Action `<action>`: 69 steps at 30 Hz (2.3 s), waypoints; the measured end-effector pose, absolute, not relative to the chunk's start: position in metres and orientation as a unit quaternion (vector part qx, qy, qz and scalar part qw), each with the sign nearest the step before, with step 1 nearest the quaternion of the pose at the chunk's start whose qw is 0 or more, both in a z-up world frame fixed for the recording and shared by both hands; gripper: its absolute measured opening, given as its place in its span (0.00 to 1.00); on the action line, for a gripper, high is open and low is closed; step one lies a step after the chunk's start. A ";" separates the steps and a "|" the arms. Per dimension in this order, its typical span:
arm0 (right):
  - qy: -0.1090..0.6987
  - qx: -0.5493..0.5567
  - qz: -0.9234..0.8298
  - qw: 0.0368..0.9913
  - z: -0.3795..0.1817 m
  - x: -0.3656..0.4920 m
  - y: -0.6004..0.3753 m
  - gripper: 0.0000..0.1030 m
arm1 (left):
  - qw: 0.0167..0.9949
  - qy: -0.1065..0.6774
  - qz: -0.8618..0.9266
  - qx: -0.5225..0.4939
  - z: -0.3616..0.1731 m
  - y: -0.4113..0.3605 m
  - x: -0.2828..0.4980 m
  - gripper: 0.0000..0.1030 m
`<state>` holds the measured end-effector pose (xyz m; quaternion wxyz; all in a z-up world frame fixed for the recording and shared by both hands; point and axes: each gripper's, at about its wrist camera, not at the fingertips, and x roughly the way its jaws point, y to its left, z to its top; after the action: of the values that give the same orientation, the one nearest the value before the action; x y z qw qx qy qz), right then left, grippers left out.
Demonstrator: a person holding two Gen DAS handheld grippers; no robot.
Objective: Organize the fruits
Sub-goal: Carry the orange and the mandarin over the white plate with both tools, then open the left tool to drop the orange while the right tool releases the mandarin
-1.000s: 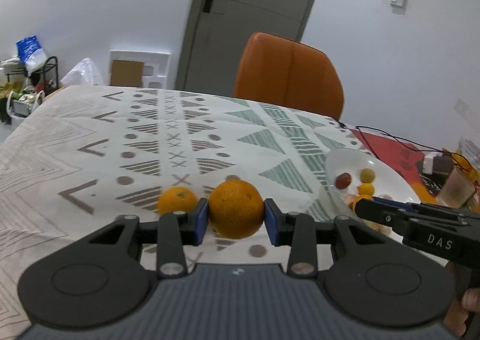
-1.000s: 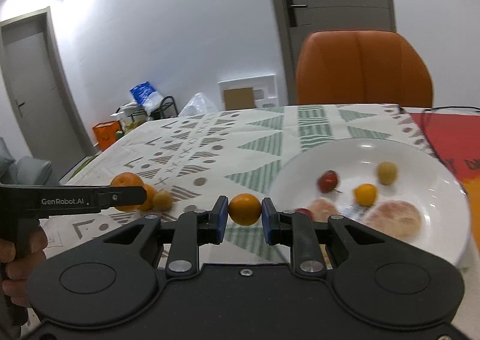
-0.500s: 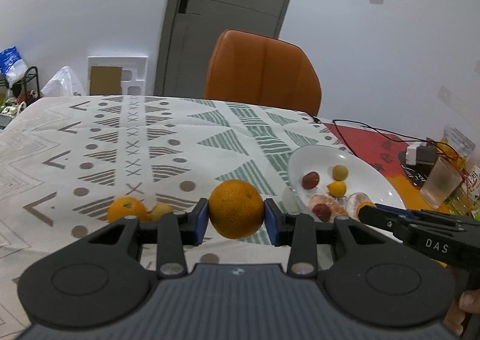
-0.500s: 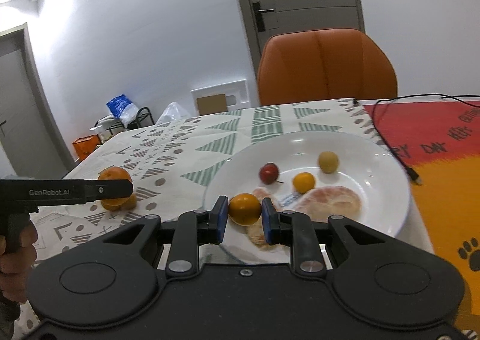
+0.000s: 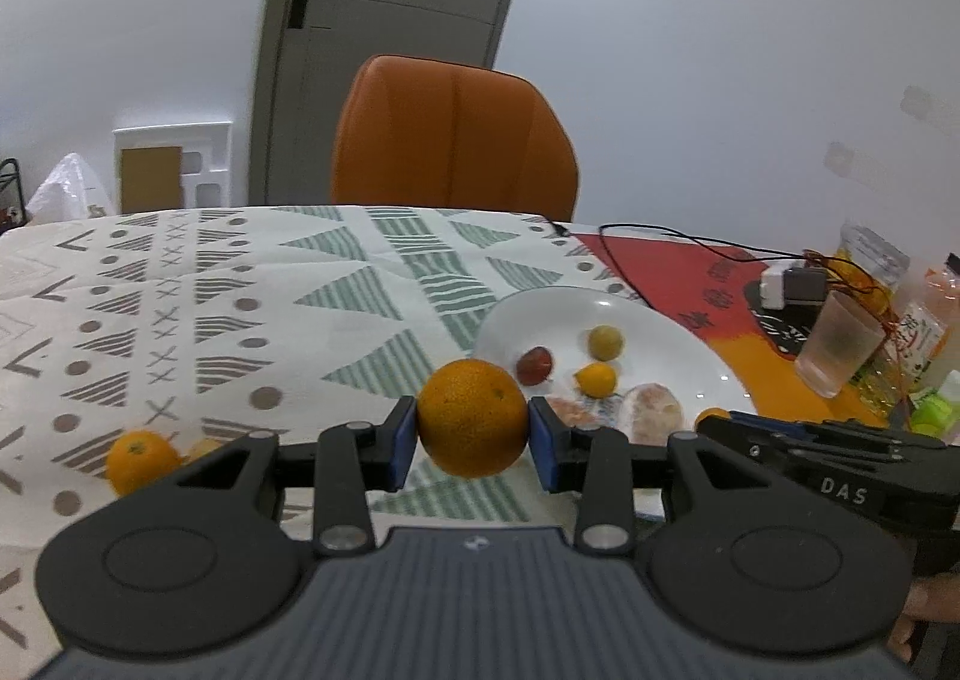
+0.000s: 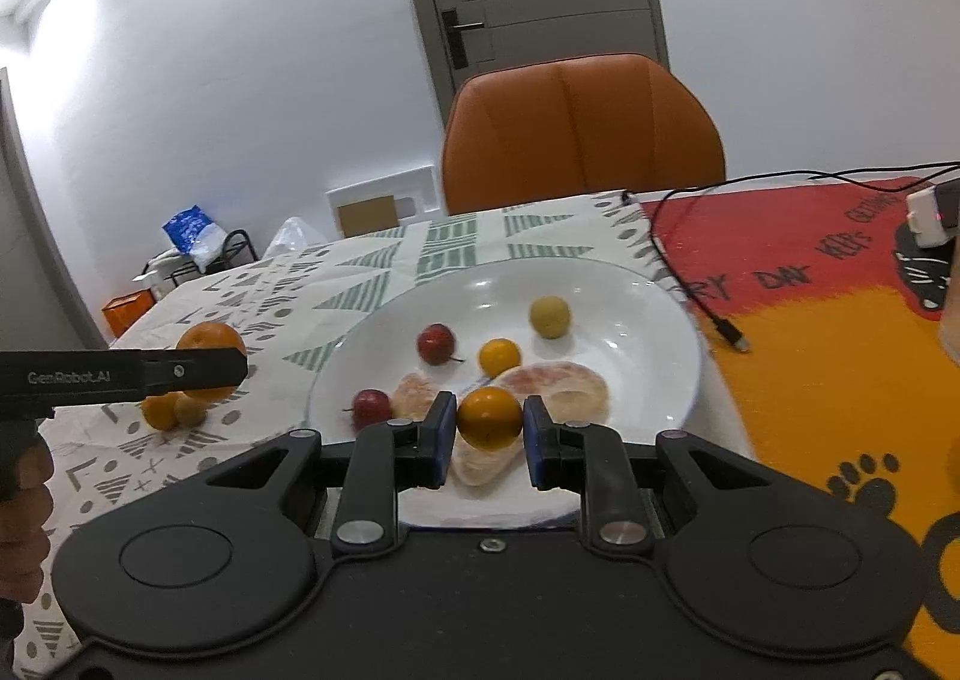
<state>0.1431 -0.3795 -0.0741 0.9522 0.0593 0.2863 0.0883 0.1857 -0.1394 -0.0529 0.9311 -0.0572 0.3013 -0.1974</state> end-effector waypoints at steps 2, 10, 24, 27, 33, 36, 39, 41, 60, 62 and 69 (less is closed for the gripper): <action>0.287 0.059 0.082 0.953 -0.074 0.143 -0.382 0.22 | 0.929 0.304 -0.204 -0.057 -0.054 -0.146 0.187 0.37; 0.281 0.069 0.068 0.955 -0.073 0.143 -0.400 0.22 | 0.923 0.310 -0.226 -0.041 -0.056 -0.174 0.186 0.37; 0.266 0.092 0.050 0.958 -0.074 0.137 -0.426 0.26 | 0.917 0.318 -0.240 -0.021 -0.059 -0.207 0.187 0.37; 0.264 0.098 0.047 0.958 -0.074 0.133 -0.431 0.26 | 0.915 0.318 -0.247 -0.016 -0.060 -0.214 0.187 0.37; 0.262 0.101 0.049 0.958 -0.074 0.127 -0.434 0.26 | 0.913 0.317 -0.256 -0.008 -0.059 -0.227 0.187 0.37; 0.262 0.102 0.050 0.958 -0.074 0.126 -0.434 0.26 | 0.912 0.317 -0.261 -0.006 -0.059 -0.233 0.188 0.37; 0.262 0.104 0.049 0.958 -0.075 0.125 -0.436 0.26 | 0.910 0.318 -0.266 -0.003 -0.060 -0.238 0.188 0.37; 0.262 0.106 0.047 0.958 -0.076 0.125 -0.438 0.26 | 0.909 0.318 -0.270 -0.002 -0.060 -0.241 0.188 0.37; 0.265 0.109 0.059 0.956 -0.078 0.124 -0.428 0.28 | 0.920 0.313 -0.235 -0.004 -0.054 -0.217 0.185 0.49; 0.265 0.108 0.061 0.956 -0.077 0.124 -0.425 0.28 | 0.922 0.313 -0.228 -0.006 -0.053 -0.210 0.184 0.52; 0.265 0.104 0.069 0.956 -0.076 0.123 -0.412 0.43 | 0.929 0.310 -0.204 -0.010 -0.050 -0.190 0.179 0.62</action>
<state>0.1234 -0.4123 -0.0759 0.9561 0.1044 0.2651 0.0688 0.1794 -0.1903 -0.0504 0.9286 -0.0099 0.3099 -0.2037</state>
